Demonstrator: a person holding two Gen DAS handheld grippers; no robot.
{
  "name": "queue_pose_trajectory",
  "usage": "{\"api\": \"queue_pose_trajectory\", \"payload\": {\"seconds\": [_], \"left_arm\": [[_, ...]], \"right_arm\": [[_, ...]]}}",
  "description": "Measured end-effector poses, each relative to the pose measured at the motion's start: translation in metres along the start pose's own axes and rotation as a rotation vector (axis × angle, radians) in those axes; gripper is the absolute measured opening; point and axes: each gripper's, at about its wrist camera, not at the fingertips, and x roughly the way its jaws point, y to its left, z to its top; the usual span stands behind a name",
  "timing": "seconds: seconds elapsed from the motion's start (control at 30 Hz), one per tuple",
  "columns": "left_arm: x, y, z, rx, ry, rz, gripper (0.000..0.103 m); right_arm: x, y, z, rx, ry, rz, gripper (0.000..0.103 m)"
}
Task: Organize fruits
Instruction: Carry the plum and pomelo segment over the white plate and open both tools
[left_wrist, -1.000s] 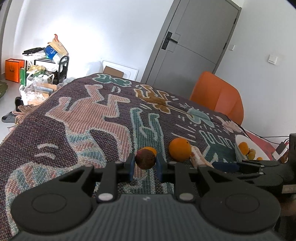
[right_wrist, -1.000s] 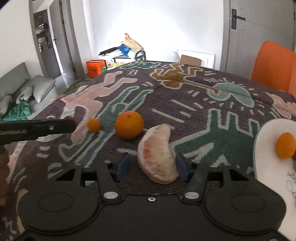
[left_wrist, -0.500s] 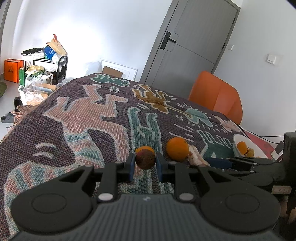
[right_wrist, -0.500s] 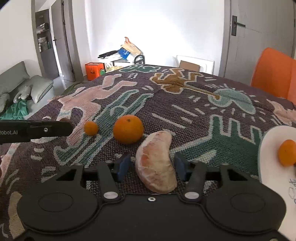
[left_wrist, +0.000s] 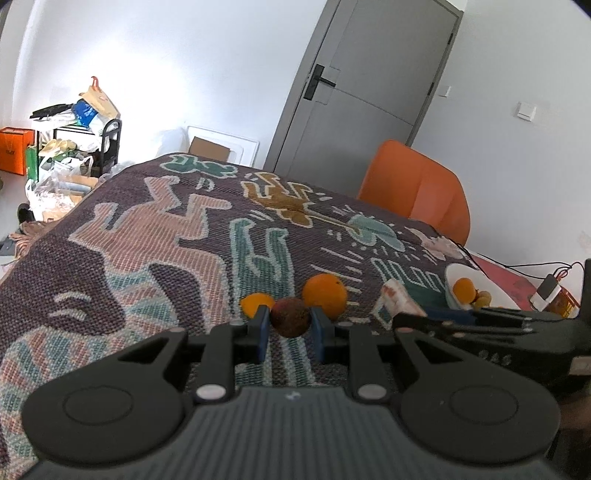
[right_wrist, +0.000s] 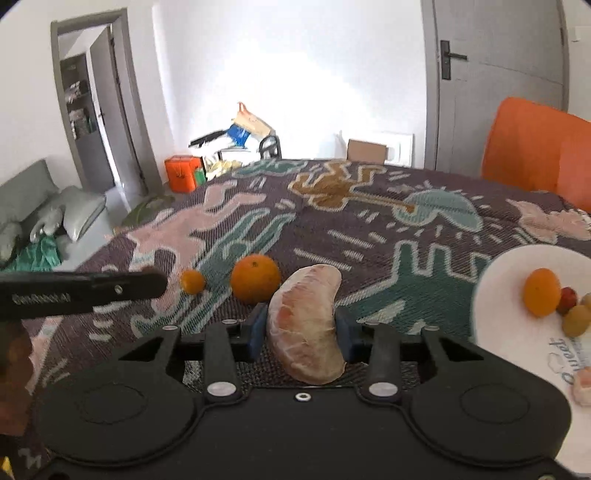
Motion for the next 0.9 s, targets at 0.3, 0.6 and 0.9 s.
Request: {"api": "queue_pose_trajectory", "payload": {"seconds": [0.3, 0.6, 0.9], "left_arm": [[0.005, -0.025, 0.005, 0.046, -0.007, -0.040, 0.023], [0.017, -0.059, 0.006, 0.093, 0.000, -0.101, 0.022], [0.026, -0.086, 0.004, 0.135, 0.015, -0.148, 0.022]], "right_arm": [[-0.032, -0.022, 0.005, 0.051, -0.073, -0.051, 0.037], [-0.057, -0.055, -0.003, 0.115, -0.098, -0.122, 0.037], [-0.071, -0.088, -0.020, 0.159, -0.089, -0.208, 0.037]]}}
